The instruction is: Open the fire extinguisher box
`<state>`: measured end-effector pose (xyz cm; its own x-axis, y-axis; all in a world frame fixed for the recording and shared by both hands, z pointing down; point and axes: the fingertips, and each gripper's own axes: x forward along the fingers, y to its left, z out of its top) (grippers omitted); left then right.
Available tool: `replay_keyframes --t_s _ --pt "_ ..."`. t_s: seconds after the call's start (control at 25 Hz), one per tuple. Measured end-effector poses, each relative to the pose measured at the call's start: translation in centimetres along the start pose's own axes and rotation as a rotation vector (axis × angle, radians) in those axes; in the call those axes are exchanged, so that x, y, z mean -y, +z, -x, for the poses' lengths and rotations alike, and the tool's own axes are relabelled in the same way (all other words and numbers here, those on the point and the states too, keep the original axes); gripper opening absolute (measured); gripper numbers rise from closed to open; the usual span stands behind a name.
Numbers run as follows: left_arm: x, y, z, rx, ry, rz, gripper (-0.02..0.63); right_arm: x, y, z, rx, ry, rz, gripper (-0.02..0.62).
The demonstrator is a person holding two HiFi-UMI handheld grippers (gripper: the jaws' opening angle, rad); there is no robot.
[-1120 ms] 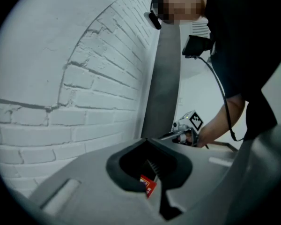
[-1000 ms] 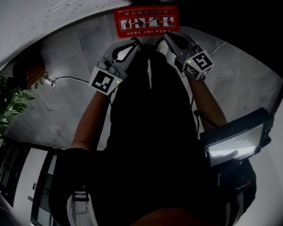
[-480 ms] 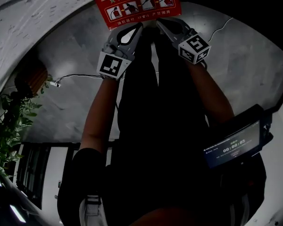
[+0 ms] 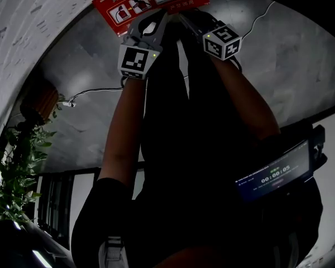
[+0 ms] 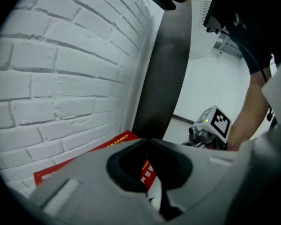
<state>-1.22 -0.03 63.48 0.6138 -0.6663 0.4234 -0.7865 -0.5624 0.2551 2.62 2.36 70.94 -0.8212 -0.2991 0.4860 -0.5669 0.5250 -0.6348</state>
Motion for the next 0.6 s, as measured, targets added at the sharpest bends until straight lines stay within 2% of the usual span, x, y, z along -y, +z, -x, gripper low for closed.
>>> replay_keyframes --t_s 0.2,0.4,0.6 --pt "0.4 -1.2 -0.3 -0.039 -0.016 -0.002 0.003 1.9 -2.2 -0.7 -0.042 -0.049 -0.11 0.011" --pt "0.7 -2.4 -0.3 -0.066 -0.027 0.013 0.003 2.3 -4.0 -1.4 -0.097 -0.05 -0.178 0.017" --pt "0.7 -2.7 -0.6 -0.074 -0.029 0.025 0.003 2.6 -5.5 -2.1 -0.144 -0.03 -0.282 0.087"
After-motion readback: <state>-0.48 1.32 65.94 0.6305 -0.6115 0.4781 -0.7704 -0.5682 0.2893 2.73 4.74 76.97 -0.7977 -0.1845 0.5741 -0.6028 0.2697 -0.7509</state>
